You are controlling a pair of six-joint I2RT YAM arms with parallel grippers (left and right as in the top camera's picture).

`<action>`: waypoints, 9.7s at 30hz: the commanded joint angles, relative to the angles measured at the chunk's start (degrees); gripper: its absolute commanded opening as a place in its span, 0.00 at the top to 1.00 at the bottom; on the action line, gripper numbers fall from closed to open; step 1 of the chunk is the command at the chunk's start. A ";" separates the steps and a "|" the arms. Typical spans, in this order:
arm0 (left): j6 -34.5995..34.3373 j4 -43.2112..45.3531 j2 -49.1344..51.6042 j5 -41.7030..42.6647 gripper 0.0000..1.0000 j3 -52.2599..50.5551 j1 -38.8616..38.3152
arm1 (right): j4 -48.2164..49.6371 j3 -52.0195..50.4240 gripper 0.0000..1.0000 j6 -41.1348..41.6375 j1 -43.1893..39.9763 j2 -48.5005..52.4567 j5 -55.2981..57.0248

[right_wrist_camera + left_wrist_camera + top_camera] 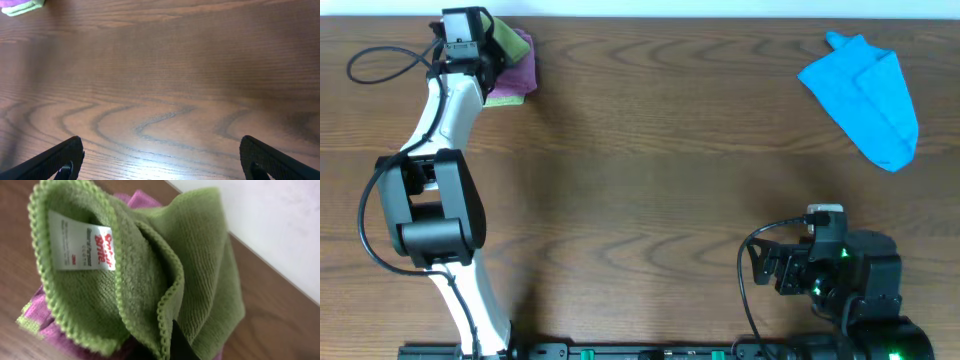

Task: Fold the cloth

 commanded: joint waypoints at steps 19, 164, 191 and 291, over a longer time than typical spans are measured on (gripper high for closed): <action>1.51 -6.21 -1.57 -5.18 0.94 1.16 0.13 | -0.07 -0.37 0.01 0.83 -0.57 -0.33 0.24; 8.76 -46.58 -31.28 11.50 0.05 1.09 -8.63 | -0.07 -0.37 0.01 0.83 -0.57 -0.33 0.24; 11.76 -26.67 -78.55 3.08 0.05 -44.50 -8.94 | -0.07 -0.37 0.01 0.83 -0.57 -0.33 0.24; 26.71 -26.03 -122.33 -2.75 0.05 -87.14 -4.42 | 2.16 -2.71 0.01 -0.83 -0.57 -3.80 4.92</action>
